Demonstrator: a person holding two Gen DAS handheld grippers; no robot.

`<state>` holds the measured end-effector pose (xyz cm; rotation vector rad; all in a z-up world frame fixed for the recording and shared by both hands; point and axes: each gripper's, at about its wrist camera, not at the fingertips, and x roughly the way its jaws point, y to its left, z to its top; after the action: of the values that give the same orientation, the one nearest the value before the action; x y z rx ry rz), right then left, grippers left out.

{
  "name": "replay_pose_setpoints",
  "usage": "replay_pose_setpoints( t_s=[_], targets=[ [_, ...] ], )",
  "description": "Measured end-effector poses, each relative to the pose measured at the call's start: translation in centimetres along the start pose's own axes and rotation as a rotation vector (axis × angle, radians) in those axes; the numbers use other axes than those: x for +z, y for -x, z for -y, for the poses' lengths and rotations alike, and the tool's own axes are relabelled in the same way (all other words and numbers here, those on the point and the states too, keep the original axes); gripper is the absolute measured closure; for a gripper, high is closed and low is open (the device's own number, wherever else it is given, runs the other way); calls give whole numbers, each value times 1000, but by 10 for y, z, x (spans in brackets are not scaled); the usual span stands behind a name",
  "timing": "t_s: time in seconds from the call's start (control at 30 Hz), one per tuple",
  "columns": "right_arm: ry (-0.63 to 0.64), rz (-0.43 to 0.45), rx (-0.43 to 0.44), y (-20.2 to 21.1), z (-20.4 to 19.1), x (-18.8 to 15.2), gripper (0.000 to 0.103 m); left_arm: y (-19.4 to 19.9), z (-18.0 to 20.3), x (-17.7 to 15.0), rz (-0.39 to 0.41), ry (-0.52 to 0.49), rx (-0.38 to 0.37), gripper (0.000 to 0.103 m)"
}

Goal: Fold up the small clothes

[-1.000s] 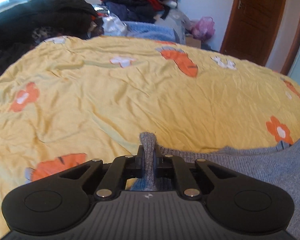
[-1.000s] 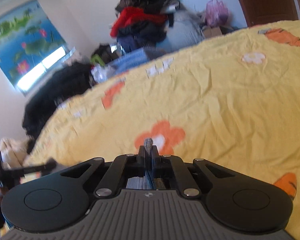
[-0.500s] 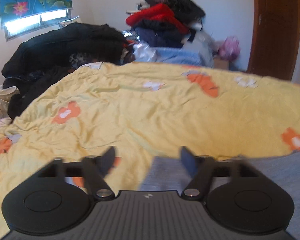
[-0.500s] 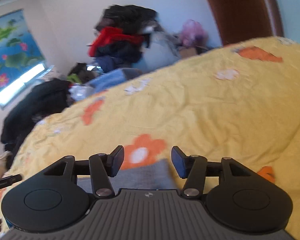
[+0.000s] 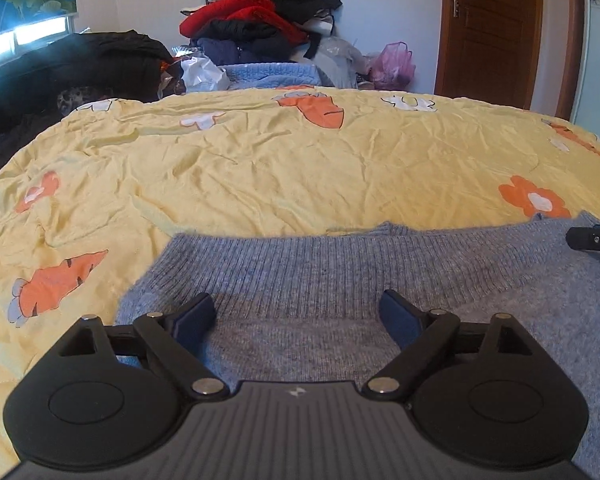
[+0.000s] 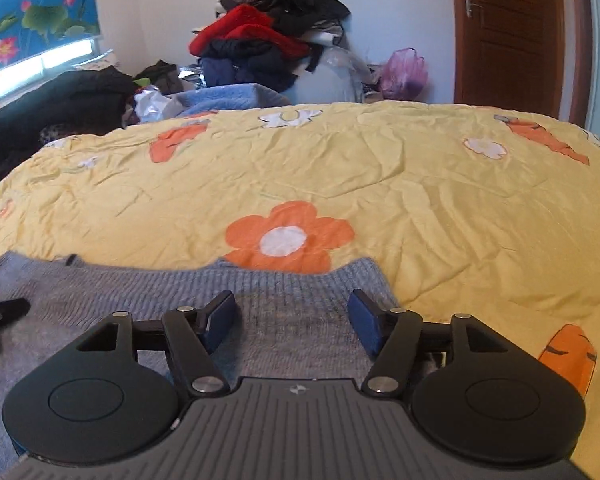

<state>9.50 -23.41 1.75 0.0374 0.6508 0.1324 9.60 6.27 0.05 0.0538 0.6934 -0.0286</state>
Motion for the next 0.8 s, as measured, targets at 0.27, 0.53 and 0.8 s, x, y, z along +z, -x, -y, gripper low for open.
replay_pose_setpoints(
  t_s=[0.27, 0.53, 0.8],
  targets=[
    [44, 71, 23, 54, -43, -6, 22, 2, 1, -2, 5, 7, 10, 12],
    [72, 14, -2, 35, -25, -30, 17, 1, 2, -1, 5, 8, 9, 11],
    [77, 2, -56, 38, -32, -24, 19, 15, 7, 0, 9, -6, 81, 11]
  ],
)
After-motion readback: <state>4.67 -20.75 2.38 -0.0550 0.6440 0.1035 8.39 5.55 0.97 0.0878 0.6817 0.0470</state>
